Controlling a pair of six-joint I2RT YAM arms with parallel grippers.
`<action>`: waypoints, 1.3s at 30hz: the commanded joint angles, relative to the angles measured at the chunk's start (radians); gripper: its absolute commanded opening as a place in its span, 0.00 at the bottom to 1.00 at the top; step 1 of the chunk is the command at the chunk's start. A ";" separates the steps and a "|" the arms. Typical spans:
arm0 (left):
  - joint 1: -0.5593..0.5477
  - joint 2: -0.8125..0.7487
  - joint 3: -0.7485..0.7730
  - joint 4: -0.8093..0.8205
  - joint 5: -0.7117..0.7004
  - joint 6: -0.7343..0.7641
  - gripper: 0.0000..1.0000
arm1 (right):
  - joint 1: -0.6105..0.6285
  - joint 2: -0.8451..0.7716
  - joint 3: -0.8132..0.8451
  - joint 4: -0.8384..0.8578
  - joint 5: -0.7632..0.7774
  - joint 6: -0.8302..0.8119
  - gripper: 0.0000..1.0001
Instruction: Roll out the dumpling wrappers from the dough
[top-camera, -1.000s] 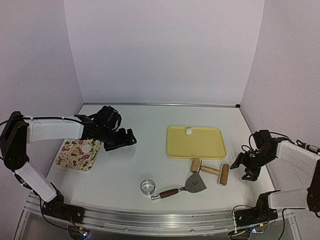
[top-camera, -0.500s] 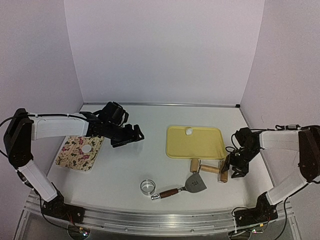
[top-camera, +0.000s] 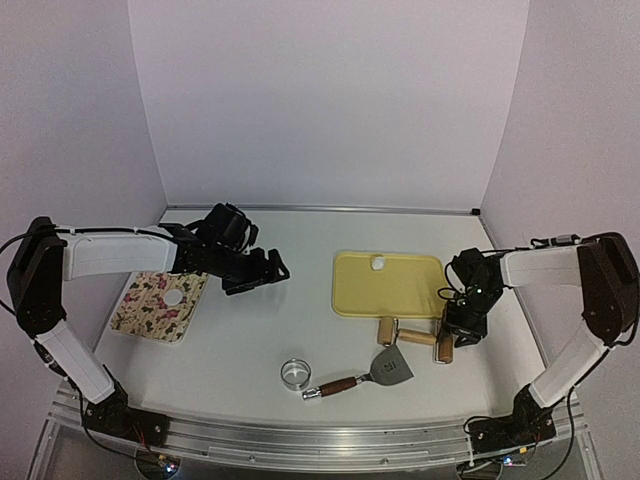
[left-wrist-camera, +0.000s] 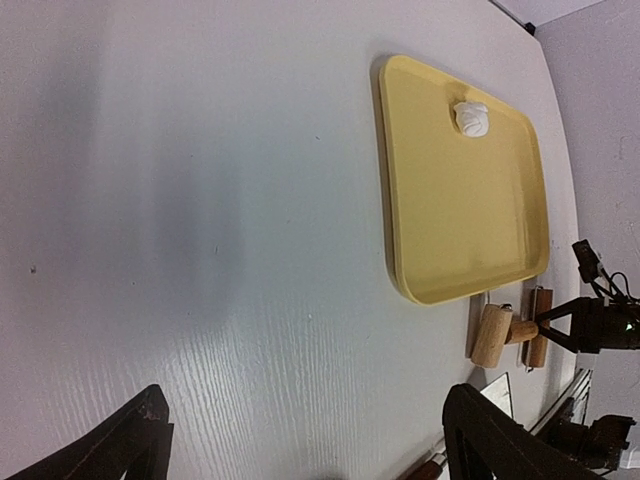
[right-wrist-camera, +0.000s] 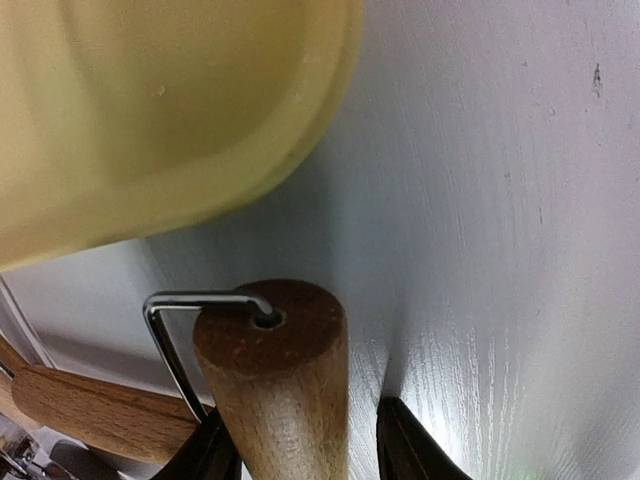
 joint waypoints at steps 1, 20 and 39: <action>-0.003 -0.033 0.022 0.036 0.026 0.014 0.94 | 0.014 0.020 0.038 -0.012 0.048 0.017 0.43; -0.003 -0.046 0.093 0.021 0.071 0.084 0.96 | 0.092 -0.180 0.097 -0.006 -0.087 0.028 0.00; -0.165 0.035 0.088 0.550 0.381 0.408 0.82 | 0.090 -0.307 0.267 0.283 -0.687 0.230 0.00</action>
